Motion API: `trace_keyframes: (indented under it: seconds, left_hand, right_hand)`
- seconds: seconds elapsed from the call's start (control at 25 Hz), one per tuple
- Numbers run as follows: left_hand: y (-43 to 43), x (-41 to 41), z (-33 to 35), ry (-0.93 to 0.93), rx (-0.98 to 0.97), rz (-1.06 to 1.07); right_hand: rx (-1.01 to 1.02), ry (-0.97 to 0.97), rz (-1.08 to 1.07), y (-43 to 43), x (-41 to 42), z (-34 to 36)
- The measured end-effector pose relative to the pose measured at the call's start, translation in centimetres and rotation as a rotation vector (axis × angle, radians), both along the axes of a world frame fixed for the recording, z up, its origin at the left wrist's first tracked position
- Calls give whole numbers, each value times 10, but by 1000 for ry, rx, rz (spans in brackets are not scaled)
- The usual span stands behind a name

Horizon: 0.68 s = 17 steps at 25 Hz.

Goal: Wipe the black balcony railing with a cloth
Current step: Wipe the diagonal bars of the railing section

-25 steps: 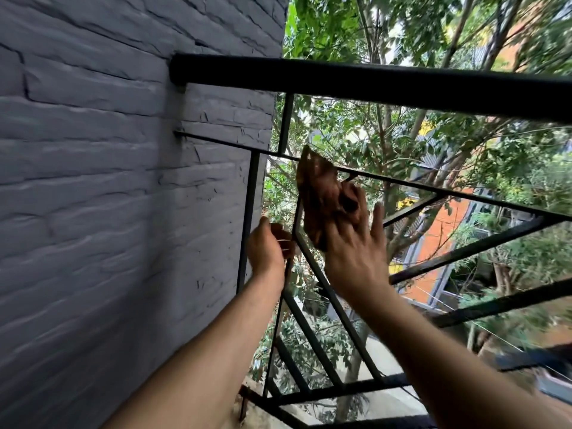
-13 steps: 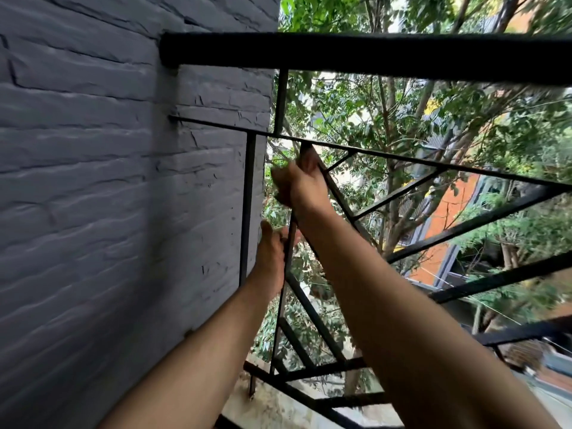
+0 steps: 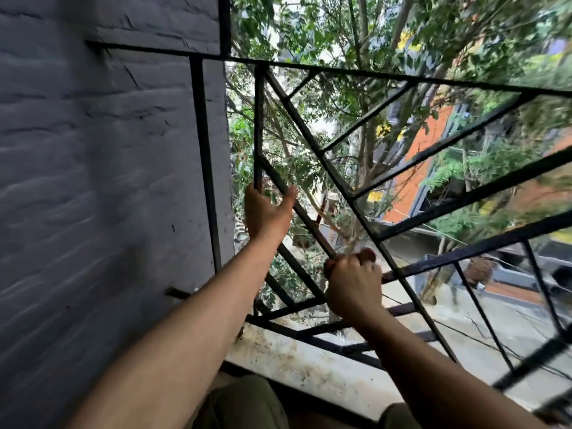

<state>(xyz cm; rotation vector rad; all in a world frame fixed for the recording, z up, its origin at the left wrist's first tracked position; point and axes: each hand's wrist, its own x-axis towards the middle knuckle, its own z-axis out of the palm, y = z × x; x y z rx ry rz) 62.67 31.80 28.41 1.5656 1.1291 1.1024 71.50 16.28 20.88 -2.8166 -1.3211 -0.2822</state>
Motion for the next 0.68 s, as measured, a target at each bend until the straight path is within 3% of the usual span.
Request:
trace_keyframes:
  seconds: [0.12, 0.2, 0.32, 0.4, 0.48, 0.6, 0.68]
  left_hand:
    - [-25, 19, -14, 167, 73, 176]
    - [-42, 28, -31, 211, 151, 199]
    - [-55, 35, -59, 282, 352, 163]
    - [-58, 39, -71, 259, 398, 50]
    - [-53, 42, -79, 231, 298, -101]
    - [-38, 36, -76, 114, 185, -280]
    - [-31, 29, -70, 78, 147, -360]
  right_hand:
    - [65, 4, 62, -17, 4, -11]
    - [-67, -102, 187, -49, 23, -20]
    - [-139, -230, 264, -71, 72, -11]
    - [-128, -190, 194, -64, 72, -8]
    - [-61, 78, 94, -48, 35, -25]
    - [366, 578, -199, -2, 1, -40]
    - [668, 690, -195, 9, -12, -48]
